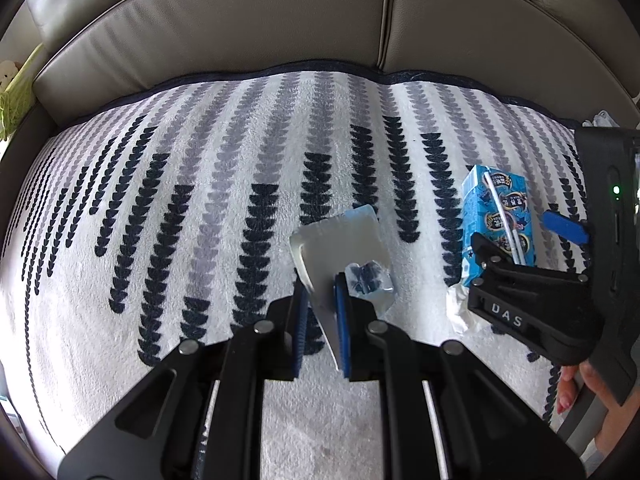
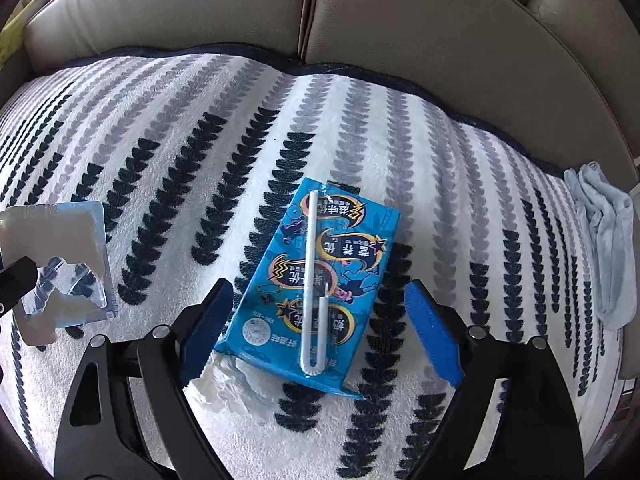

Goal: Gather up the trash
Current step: 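Grasp the blue milk carton with the right tool while the left tool holds the tray, then carry the tray and carton over the bin and open the right tool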

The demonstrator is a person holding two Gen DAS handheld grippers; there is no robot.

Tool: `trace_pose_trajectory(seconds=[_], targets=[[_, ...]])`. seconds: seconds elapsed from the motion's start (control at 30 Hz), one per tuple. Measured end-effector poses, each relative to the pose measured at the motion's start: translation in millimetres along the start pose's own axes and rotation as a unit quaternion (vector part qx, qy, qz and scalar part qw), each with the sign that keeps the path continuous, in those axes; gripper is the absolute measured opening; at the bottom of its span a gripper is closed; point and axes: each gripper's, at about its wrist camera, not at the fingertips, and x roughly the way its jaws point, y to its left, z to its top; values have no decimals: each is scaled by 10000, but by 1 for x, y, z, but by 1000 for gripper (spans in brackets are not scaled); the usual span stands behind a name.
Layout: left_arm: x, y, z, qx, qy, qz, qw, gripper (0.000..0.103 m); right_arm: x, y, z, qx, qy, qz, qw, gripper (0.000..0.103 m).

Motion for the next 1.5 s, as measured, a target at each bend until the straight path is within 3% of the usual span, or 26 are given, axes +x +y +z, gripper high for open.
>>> trace_pose_trajectory(seconds=[0.13, 0.17, 0.2, 0.57, 0.87, 1.17, 1.33, 1.5], targets=[[1, 0, 0, 22, 10, -8, 10000, 14, 13, 2, -7, 196, 318, 215, 9991, 83], [1, 0, 0, 30, 13, -4, 10000, 14, 15, 4, -8, 205, 359, 220, 9989, 75], [1, 1, 0, 32, 17, -2, 10000, 14, 16, 5, -8, 209, 365, 197, 9989, 75], [-7, -6, 1, 103, -11, -9, 9999, 14, -14, -18, -5, 466, 53, 213, 9987, 69], [-31, -63, 4, 609, -150, -268, 9977, 14, -62, -76, -32, 935, -160, 131, 9954, 69], [-69, -161, -28, 1512, -194, -618, 9864, 14, -114, -154, -116, 1694, -155, -165, 9853, 69], [-91, -229, -62, 2112, -181, -855, 9735, 14, -145, -206, -184, 2260, -117, -445, 9730, 69], [-116, -308, -109, 2752, -162, -1167, 9541, 14, -181, -261, -270, 2916, -43, -784, 9533, 69]])
